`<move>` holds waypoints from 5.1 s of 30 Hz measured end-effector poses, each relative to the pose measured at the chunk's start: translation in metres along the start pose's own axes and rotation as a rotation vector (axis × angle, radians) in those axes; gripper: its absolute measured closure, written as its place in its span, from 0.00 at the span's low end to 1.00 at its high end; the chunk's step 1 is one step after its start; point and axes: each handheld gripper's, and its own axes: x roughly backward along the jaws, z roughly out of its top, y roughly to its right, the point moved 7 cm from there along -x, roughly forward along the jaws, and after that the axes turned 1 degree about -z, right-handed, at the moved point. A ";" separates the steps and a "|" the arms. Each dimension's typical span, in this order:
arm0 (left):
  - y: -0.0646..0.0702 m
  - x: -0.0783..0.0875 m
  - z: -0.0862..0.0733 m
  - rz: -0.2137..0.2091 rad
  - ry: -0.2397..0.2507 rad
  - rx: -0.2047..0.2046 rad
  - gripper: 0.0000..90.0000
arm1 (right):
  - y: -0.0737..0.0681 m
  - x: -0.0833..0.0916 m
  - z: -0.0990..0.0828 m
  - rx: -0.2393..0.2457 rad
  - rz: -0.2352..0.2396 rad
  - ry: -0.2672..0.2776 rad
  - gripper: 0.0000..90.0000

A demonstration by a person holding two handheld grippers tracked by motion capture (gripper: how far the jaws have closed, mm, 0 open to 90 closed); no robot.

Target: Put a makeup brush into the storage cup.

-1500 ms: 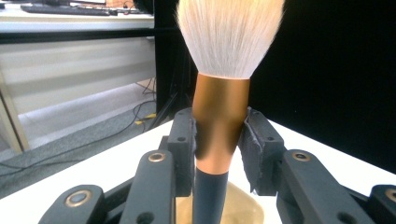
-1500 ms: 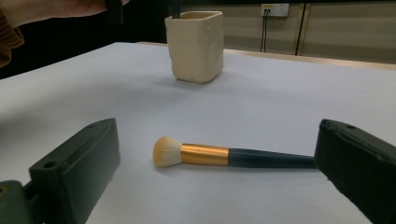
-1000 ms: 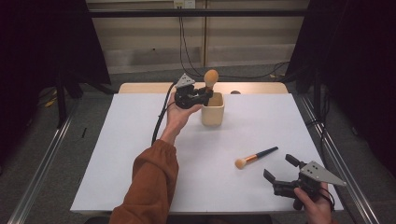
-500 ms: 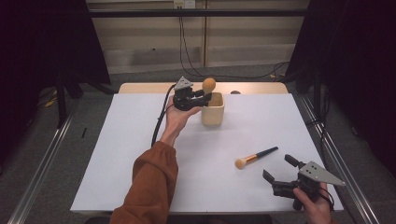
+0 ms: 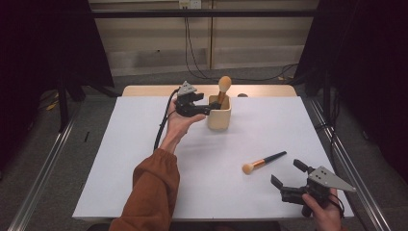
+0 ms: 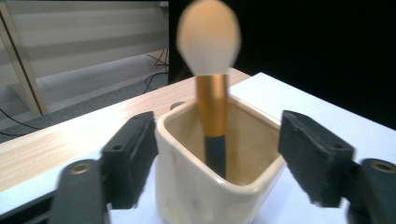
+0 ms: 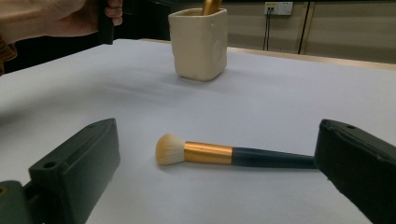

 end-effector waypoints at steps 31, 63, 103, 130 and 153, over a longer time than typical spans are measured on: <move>0.022 0.077 -0.009 0.011 0.067 -0.006 0.06 | 0.003 -0.002 0.000 -0.005 -0.021 0.001 0.00; 0.020 0.176 -0.058 0.136 0.081 -0.014 0.03 | 0.004 0.002 0.001 -0.008 -0.036 0.006 0.00; 0.040 0.251 -0.114 0.229 0.045 -0.051 0.05 | 0.006 0.002 0.002 -0.007 -0.050 0.012 0.00; 0.038 0.269 -0.124 0.255 0.041 -0.002 0.05 | 0.004 -0.018 0.014 0.036 0.002 0.028 0.00; 0.042 0.270 -0.131 0.260 0.016 0.008 0.05 | 0.015 -0.061 0.047 0.069 0.048 0.016 0.01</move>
